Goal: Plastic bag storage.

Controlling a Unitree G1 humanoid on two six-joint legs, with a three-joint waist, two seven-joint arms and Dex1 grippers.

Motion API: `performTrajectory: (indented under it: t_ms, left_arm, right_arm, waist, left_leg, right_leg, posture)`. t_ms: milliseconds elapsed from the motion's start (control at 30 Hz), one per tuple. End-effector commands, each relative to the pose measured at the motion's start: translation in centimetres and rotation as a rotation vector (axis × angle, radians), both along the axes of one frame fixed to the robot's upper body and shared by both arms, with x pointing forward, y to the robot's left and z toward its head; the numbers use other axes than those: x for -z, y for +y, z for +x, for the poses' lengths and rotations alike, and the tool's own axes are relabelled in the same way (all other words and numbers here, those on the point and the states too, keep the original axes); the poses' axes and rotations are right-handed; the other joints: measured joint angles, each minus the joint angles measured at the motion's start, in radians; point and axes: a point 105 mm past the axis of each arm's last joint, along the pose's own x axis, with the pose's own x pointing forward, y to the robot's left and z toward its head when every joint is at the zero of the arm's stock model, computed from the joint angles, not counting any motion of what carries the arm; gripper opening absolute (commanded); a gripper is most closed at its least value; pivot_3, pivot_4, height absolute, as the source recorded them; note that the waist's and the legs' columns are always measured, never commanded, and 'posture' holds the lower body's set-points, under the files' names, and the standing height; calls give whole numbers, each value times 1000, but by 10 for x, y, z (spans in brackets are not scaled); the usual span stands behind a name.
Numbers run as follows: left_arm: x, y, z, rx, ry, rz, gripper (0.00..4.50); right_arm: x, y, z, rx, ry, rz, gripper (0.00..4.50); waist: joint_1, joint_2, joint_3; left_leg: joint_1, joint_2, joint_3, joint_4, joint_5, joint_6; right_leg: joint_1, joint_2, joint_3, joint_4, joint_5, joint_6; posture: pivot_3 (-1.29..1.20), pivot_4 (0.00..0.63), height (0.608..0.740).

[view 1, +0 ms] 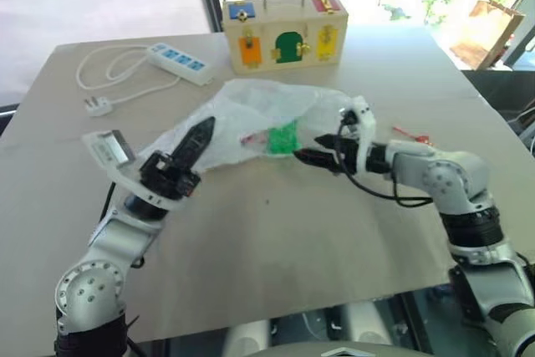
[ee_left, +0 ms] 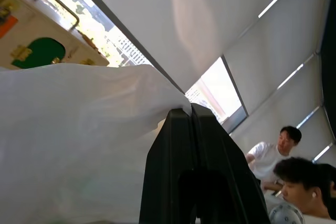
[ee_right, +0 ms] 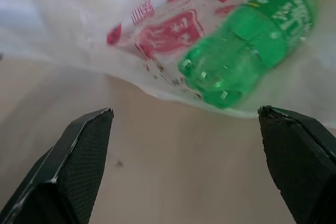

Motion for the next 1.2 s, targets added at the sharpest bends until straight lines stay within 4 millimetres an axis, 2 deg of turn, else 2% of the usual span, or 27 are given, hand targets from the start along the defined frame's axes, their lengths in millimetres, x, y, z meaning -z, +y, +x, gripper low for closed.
performTrajectory:
  t_ms: [33,167,233,400,633,733,767,833,933,967,1033,1100,1200]
  left_arm:
    - [-6,9,-5,-31,-11,-16,0]
    - [-5,10,-8,-32,6,-21,0]
    - [-4,9,-8,-32,10,-17,0]
    - [-5,4,-6,-20,6,-13,0]
    - [-6,1,-6,-15,3,-7,0]
    - [-6,0,-7,-16,2,-8,0]
    - [-6,-1,-7,-16,1,-8,0]
    - [-6,0,-9,-19,1,-6,0]
    - [-6,2,-10,-32,2,-12,0]
    - [-5,2,-10,-34,2,-12,0]
    - [-5,2,-11,-34,3,-11,0]
    - [-4,1,-12,-35,6,-11,0]
    - [-4,0,-11,-32,8,-15,0]
  right_arm:
    - [-22,-42,10,77,-160,-58,4453]
    - [-21,-92,14,146,-195,-162,4453]
    - [-15,-117,22,224,-218,-243,4453]
    - [20,-180,48,457,-214,-494,4453]
    - [50,-209,68,632,-177,-471,4453]
    - [56,-215,72,661,-160,-440,4453]
    - [58,-215,71,657,-150,-423,4223]
    - [59,-213,69,627,-132,-385,3518]
    - [59,-212,66,603,-107,-370,2112]
    - [60,-212,65,595,-103,-374,1481]
    - [59,-211,62,570,-98,-379,746]
    - [56,-208,60,557,-106,-374,753]
    - [17,-158,52,362,-152,-168,753]
  waist:
    - [8,-1,1]
    - [17,-2,1]
    - [19,-3,2]
    - [17,-4,2]
    - [9,-5,2]
    - [14,-6,2]
    - [16,-6,2]
    - [19,-6,2]
    - [20,-6,2]
    - [20,-6,2]
    - [20,-6,2]
    - [20,-6,2]
    - [19,-6,2]
  left_leg:
    - [0,0,0,0,0,0]
    - [0,-1,1,0,0,0]
    - [0,-1,1,0,0,0]
    - [1,0,3,1,0,0]
    - [2,1,7,1,2,-4]
    - [2,1,6,2,2,-4]
    - [2,1,6,2,2,-4]
    - [2,1,6,2,2,-4]
    - [2,1,6,3,2,-4]
    - [2,1,6,3,2,-4]
    - [2,1,6,3,2,-4]
    - [2,1,6,3,2,-4]
    - [1,1,6,2,2,-4]
  right_leg:
    - [0,-1,0,0,0,0]
    - [0,0,1,-1,0,0]
    - [0,0,1,-2,0,0]
    - [0,0,2,-2,-1,-1]
    - [0,2,6,-2,0,0]
    - [1,2,6,-2,0,0]
    - [1,2,6,-2,0,0]
    - [1,2,6,-2,0,0]
    - [1,1,6,-2,0,0]
    - [1,1,6,-2,0,0]
    - [1,1,6,-2,0,0]
    - [1,1,5,-2,0,0]
    - [1,1,5,-2,0,0]
  posture:
    - [0,150,740]
    - [0,150,740]
    - [0,150,740]
    - [0,150,740]
    - [0,150,740]
    - [0,150,740]
    - [0,150,740]
    - [0,150,740]
    - [0,150,740]
    - [0,150,740]
    - [0,150,740]
    - [0,150,740]
    - [0,150,740]
